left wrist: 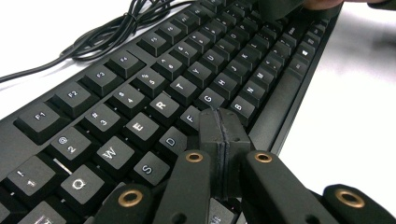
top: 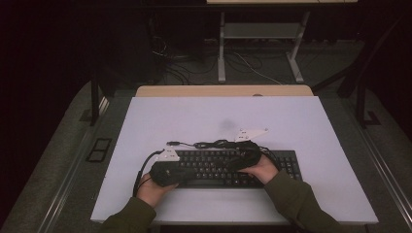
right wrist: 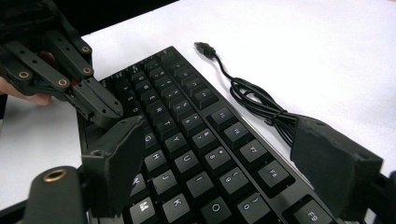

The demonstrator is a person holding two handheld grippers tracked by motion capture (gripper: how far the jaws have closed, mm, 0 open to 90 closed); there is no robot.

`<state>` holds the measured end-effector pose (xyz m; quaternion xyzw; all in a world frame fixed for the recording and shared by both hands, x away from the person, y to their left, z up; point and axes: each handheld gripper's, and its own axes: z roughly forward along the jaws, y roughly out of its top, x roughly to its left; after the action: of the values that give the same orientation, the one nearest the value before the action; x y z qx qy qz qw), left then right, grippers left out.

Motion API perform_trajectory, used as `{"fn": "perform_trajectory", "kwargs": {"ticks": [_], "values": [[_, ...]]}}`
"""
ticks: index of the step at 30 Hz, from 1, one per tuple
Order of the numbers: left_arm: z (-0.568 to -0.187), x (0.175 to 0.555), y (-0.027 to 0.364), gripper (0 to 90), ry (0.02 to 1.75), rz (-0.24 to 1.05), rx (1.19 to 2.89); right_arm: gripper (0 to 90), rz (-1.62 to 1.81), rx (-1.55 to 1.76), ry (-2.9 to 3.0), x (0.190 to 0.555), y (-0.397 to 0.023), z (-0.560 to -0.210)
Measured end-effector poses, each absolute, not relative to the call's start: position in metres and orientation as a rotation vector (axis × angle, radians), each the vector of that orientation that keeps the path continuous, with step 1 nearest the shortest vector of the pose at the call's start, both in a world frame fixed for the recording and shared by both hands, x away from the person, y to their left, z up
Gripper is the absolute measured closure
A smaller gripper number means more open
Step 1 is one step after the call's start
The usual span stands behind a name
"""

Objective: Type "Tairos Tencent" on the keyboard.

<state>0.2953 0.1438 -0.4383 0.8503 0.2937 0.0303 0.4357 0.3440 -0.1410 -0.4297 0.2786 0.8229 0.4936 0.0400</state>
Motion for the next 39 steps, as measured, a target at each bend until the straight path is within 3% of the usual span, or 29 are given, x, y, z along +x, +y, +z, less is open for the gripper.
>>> {"fn": "perform_trajectory", "kwargs": {"ticks": [39], "values": [[-0.425, 0.305, 0.147, 88.9, 0.717, 0.147, 2.085, 17.6, 1.510, 0.860, 2.521, 0.345, -0.142, -0.429]]}}
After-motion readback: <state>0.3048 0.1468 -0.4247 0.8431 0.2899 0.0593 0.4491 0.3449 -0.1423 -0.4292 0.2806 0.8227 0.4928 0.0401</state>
